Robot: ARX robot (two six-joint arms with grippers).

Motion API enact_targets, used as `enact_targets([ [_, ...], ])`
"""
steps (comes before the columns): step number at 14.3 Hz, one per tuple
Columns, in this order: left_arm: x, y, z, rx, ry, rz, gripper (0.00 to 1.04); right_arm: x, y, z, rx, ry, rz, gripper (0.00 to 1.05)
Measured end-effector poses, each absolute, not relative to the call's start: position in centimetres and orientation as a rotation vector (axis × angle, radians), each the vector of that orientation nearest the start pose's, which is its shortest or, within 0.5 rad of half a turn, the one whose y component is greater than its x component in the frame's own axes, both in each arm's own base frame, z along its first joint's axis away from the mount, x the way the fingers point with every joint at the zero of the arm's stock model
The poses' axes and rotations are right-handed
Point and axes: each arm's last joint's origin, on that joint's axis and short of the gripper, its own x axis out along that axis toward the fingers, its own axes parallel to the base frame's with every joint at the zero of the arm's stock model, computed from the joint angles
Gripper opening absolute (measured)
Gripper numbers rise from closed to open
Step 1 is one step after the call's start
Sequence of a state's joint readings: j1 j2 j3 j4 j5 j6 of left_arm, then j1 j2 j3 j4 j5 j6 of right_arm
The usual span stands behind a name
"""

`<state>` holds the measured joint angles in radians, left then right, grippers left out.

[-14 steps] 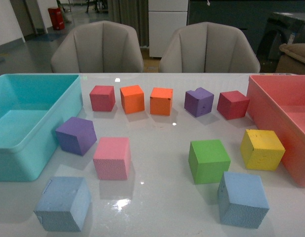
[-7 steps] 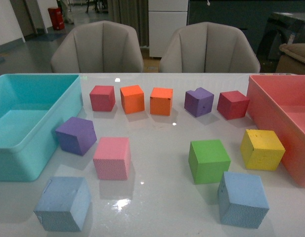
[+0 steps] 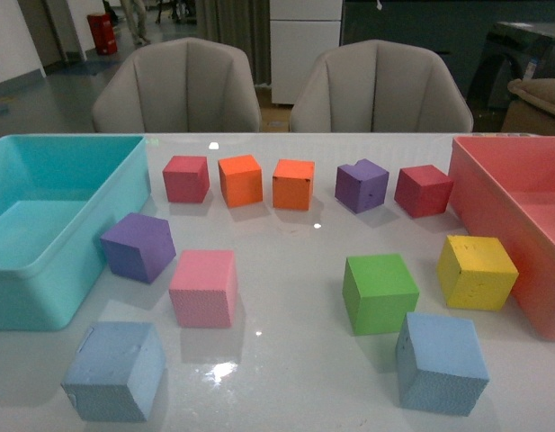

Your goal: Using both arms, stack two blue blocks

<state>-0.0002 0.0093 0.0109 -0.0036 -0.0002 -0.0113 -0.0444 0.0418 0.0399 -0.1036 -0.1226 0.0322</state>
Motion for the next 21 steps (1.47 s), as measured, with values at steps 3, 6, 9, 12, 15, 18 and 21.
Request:
enact_targets([
  [3,9.8,0.0,16.6,-0.011,0.001,0.000,0.98,12.8,0.4,21.1,0.106,0.056,0.149,0.98],
  [6,9.8,0.0,16.6,-0.011,0.002,0.000,0.98,19.9,2.2,22.1,0.135,0.197,0.133,0.98],
  [9,9.8,0.0,16.6,-0.011,0.002,0.000,0.98,25.5,4.7,16.2,0.208,0.573,0.109,0.98],
  [12,9.8,0.0,16.6,-0.011,0.002,0.000,0.98,26.7,7.0,12.3,0.251,0.761,0.102,0.98],
  [15,9.8,0.0,16.6,-0.011,0.002,0.000,0.98,27.6,8.4,11.6,0.274,0.817,0.085,0.98],
  [18,9.8,0.0,16.6,-0.011,0.002,0.000,0.98,28.4,9.3,10.4,0.254,0.858,0.074,0.98],
  [21,9.8,0.0,16.6,-0.011,0.002,0.000,0.98,29.4,10.3,8.5,0.235,0.894,0.076,0.98],
])
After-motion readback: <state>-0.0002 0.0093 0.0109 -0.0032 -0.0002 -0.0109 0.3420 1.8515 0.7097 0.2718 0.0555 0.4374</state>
